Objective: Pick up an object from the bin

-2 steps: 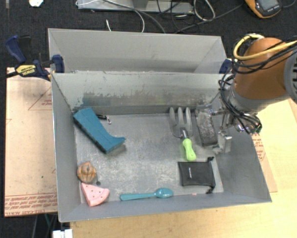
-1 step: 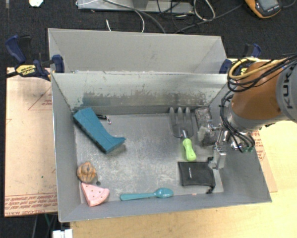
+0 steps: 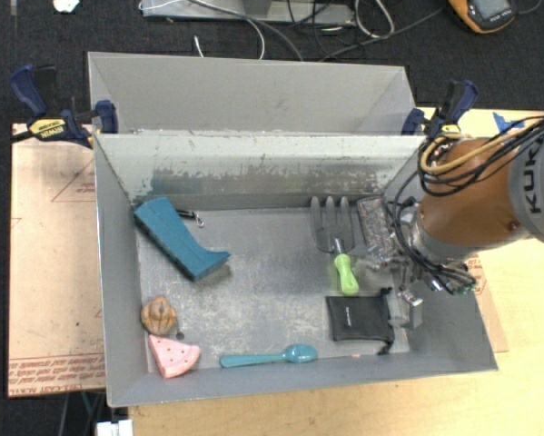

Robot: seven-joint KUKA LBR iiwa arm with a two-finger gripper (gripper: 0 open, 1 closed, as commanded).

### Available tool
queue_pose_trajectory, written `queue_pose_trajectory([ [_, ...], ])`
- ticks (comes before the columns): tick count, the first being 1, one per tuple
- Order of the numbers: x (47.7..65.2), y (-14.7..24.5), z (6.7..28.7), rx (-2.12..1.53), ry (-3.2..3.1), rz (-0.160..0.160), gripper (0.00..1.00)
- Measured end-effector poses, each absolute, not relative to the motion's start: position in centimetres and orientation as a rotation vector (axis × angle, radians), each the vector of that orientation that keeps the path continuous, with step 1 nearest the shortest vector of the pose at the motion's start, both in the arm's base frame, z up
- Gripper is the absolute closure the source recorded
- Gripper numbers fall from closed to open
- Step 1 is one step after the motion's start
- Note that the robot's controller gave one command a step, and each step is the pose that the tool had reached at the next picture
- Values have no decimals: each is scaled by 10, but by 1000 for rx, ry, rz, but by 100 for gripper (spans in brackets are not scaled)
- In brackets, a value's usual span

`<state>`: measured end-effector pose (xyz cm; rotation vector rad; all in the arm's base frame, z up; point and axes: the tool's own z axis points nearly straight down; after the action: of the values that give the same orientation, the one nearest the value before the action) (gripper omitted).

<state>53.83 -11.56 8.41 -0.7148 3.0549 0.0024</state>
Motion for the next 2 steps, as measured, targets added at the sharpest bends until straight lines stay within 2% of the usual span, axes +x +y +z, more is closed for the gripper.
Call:
queue_pose_trajectory([
  [1, 541, -119, 75, -1014, 2968, 1, 0],
  [2, 541, -115, 72, -859, 3018, 5, 0],
])
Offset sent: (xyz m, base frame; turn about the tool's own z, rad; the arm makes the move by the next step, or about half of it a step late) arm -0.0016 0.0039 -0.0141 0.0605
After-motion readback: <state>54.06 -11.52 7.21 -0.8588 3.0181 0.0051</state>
